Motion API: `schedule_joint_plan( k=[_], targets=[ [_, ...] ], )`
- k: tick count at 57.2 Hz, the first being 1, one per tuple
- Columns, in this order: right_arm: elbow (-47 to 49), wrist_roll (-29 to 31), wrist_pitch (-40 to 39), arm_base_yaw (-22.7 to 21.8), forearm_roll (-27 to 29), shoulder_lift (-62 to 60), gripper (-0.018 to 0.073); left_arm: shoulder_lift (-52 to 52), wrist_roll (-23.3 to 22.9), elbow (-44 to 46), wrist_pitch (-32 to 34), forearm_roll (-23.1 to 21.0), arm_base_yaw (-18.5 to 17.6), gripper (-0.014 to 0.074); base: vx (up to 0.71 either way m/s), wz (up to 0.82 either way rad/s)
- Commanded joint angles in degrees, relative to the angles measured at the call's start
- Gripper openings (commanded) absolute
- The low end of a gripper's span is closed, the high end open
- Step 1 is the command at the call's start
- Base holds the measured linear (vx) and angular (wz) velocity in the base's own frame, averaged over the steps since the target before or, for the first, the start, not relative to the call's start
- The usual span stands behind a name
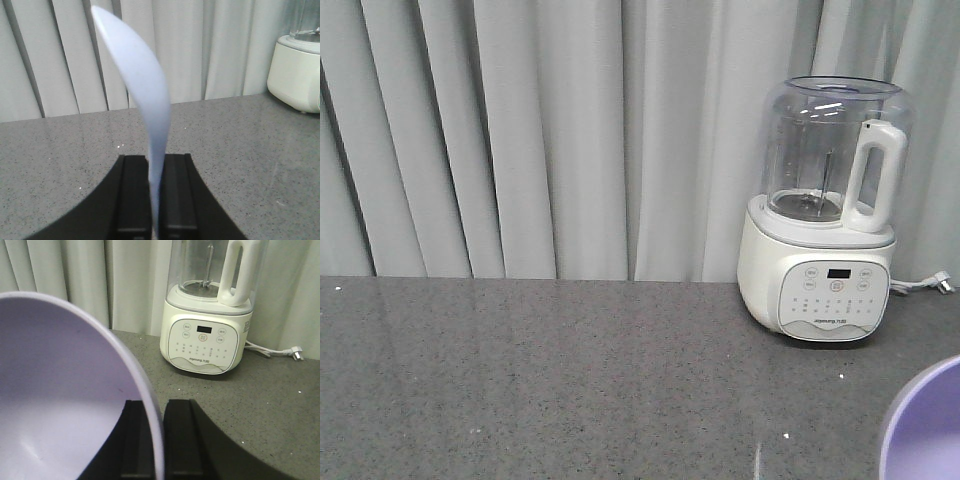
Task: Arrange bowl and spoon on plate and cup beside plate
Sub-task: 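Drive the base, holding spoon and bowl, to the counter with the plate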
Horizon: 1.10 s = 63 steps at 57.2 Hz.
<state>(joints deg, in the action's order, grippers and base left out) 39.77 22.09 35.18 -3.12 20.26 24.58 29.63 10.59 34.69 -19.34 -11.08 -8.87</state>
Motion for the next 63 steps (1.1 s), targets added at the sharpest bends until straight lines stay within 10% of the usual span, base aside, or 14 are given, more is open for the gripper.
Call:
schedule_joint_plan(
  k=[1, 63],
  targets=[
    [1.6, 0.2, -3.8, 0.0, 0.9, 0.4, -0.0008, 0.2, -0.3, 1.7, 4.2, -0.9, -0.2, -0.0006, 0.0, 0.0],
    [1.6, 0.2, -3.8, 0.0, 0.9, 0.4, -0.0008, 0.2, -0.3, 1.7, 4.4, -0.9, -0.2, -0.0006, -0.02, -0.06]
  ],
)
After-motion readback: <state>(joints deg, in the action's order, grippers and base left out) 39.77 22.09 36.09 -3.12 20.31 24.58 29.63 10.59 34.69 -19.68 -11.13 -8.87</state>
